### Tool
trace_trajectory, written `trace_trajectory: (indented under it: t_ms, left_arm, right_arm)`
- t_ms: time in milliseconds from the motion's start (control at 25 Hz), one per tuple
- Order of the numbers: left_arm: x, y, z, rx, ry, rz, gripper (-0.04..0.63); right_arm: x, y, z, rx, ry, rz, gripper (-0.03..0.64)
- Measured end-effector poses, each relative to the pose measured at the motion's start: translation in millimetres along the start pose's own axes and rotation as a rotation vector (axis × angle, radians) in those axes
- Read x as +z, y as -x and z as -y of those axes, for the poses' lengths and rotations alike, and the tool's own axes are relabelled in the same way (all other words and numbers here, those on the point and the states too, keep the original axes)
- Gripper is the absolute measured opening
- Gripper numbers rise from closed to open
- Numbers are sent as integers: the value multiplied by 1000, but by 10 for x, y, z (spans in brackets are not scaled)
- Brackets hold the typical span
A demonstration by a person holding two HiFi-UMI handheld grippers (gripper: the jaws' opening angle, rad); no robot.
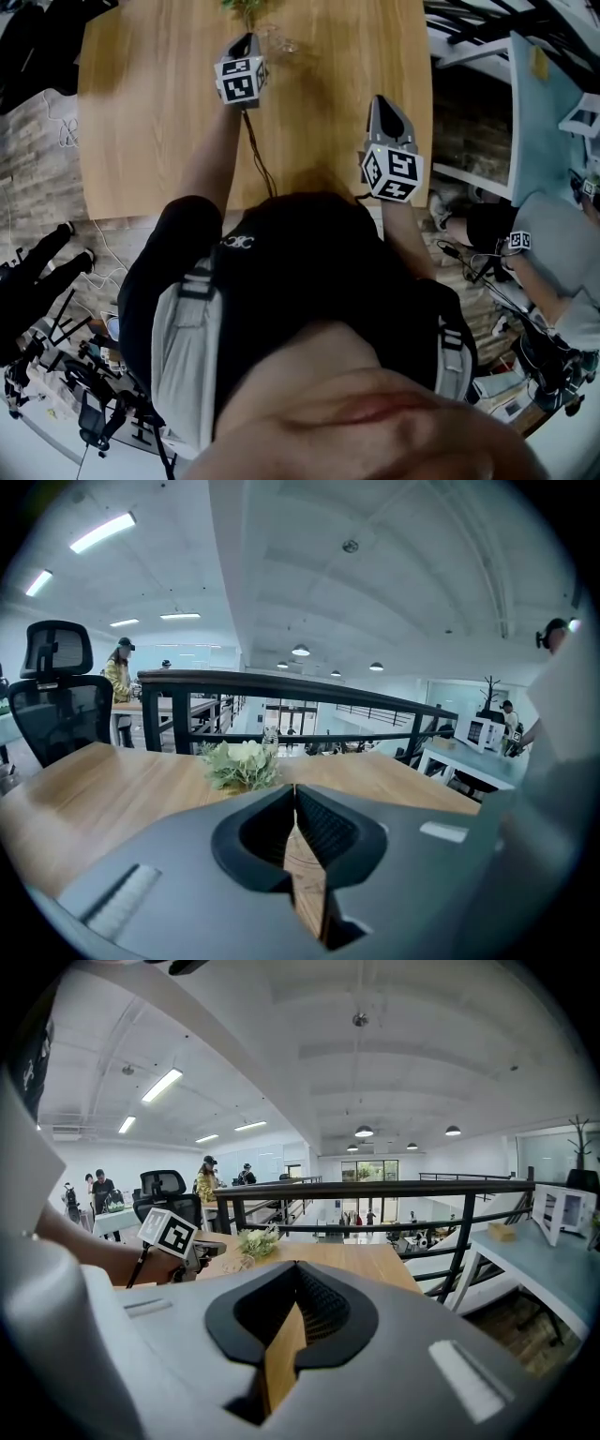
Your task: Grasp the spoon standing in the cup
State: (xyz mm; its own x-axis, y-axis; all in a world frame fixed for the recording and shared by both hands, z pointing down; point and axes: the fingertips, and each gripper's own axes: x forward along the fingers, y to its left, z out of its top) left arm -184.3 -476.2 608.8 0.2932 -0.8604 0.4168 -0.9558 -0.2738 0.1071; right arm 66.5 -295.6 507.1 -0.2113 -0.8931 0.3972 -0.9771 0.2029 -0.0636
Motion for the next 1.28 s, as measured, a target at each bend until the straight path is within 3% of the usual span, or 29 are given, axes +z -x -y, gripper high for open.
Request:
trace_trajectory:
  t_ms: [1040, 1280]
  left_arm:
    - [753, 1190, 581, 36, -86, 174, 17]
    - [981, 1344, 921, -5, -145, 231, 17]
  right_arm:
    - [40, 238, -45, 51, -24, 46, 0]
    - [89, 226, -91, 60, -25, 61, -2]
